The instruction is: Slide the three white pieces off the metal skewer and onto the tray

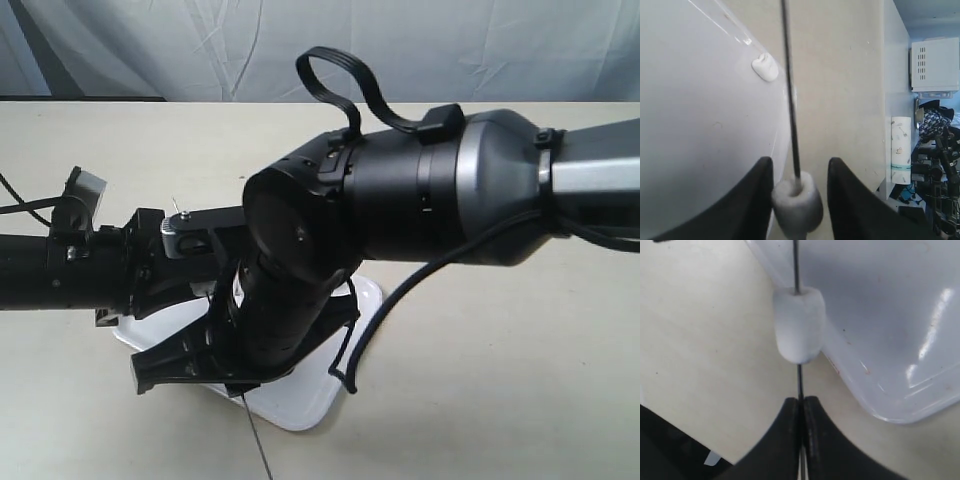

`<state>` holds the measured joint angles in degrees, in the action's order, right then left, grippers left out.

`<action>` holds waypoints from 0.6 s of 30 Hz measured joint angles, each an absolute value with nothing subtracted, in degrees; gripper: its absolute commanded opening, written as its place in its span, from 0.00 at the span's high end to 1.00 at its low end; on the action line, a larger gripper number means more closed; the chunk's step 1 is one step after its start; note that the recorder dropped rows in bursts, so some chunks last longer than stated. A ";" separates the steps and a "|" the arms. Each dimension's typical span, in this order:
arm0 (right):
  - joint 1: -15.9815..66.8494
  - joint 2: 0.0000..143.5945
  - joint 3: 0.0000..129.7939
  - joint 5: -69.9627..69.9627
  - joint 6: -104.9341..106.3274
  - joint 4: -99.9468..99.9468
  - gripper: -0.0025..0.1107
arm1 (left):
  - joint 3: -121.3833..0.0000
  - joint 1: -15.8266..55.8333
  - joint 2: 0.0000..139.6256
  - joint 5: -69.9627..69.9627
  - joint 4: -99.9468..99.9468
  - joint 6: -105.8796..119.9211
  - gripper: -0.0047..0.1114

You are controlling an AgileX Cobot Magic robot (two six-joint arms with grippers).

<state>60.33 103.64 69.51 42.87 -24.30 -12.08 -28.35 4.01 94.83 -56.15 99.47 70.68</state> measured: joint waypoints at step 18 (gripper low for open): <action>60.33 103.64 69.76 44.37 -24.18 -11.27 0.98 | -28.35 4.01 94.83 -56.15 99.47 70.68 0.83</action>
<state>60.33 103.64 69.76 44.37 -24.18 -11.27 -28.35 4.01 94.83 -56.15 99.47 70.68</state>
